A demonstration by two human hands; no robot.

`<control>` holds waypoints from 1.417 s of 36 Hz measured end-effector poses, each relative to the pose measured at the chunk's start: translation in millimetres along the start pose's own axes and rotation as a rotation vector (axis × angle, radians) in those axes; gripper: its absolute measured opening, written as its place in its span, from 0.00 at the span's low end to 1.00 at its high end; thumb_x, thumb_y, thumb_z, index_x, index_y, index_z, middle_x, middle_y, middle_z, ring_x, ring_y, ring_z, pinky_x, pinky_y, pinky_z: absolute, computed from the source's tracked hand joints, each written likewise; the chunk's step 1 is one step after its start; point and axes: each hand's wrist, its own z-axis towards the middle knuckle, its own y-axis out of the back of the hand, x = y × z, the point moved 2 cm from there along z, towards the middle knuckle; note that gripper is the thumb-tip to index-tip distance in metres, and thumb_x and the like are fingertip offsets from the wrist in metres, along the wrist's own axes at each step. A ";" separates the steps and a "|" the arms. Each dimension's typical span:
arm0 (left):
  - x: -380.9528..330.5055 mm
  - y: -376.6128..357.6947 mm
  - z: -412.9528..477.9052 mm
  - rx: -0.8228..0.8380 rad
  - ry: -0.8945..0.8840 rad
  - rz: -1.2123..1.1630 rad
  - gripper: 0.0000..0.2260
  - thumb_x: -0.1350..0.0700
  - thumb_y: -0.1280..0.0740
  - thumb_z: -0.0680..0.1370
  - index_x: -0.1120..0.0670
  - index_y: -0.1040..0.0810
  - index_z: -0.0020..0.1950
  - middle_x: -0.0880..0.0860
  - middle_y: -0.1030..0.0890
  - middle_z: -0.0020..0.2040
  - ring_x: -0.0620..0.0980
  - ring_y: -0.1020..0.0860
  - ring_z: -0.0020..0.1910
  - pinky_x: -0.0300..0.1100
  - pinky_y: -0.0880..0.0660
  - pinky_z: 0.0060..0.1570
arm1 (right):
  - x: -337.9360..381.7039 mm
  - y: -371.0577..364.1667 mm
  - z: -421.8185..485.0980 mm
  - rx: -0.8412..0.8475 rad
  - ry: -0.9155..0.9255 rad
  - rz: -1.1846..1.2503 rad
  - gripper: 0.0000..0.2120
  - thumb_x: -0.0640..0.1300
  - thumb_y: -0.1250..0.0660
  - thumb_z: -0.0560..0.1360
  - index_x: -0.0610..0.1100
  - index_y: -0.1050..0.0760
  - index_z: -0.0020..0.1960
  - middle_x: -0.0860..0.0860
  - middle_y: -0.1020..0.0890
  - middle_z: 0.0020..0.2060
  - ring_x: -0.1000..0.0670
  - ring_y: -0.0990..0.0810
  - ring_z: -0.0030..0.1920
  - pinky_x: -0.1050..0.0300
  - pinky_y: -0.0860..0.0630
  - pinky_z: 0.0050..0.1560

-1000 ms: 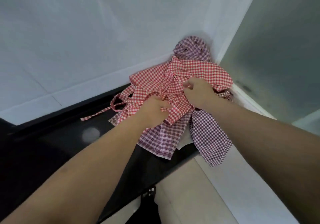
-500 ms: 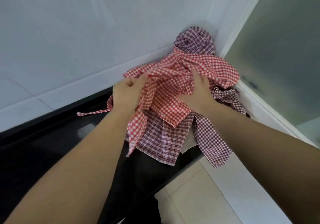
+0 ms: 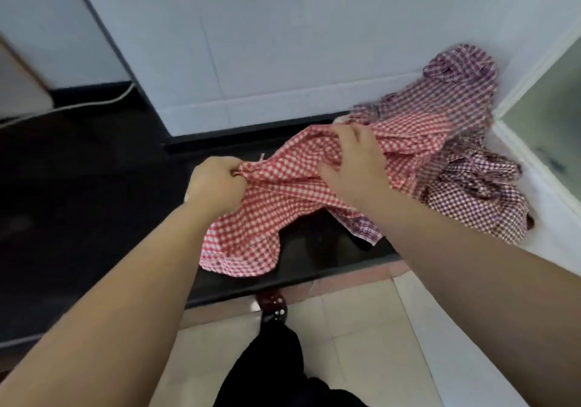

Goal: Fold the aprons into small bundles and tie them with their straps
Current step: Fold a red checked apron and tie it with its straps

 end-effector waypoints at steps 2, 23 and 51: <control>24.0 15.7 -6.4 -0.179 0.120 -0.042 0.13 0.63 0.42 0.77 0.53 0.20 0.54 0.53 0.20 0.46 0.56 0.22 0.48 0.45 0.26 0.45 | 18.0 -9.1 -3.4 0.129 0.033 -0.007 0.36 0.49 0.31 0.73 0.49 0.43 0.76 0.41 0.41 0.73 0.41 0.42 0.73 0.42 0.40 0.71; 247.5 227.1 21.7 -0.743 0.428 -0.383 0.20 0.58 0.45 0.82 0.52 0.35 0.74 0.51 0.26 0.65 0.50 0.28 0.63 0.34 0.34 0.54 | 257.0 -179.9 59.6 0.464 0.101 0.167 0.11 0.45 0.42 0.81 0.38 0.26 0.54 0.45 0.25 0.45 0.42 0.25 0.54 0.56 0.39 0.42; 328.3 147.1 3.4 -0.058 0.400 -0.266 0.02 0.53 0.34 0.79 0.47 0.22 0.49 0.48 0.20 0.51 0.46 0.22 0.50 0.39 0.30 0.45 | 261.9 -249.9 37.6 0.716 0.107 0.007 0.11 0.43 0.45 0.81 0.43 0.26 0.57 0.48 0.23 0.56 0.45 0.25 0.57 0.58 0.33 0.52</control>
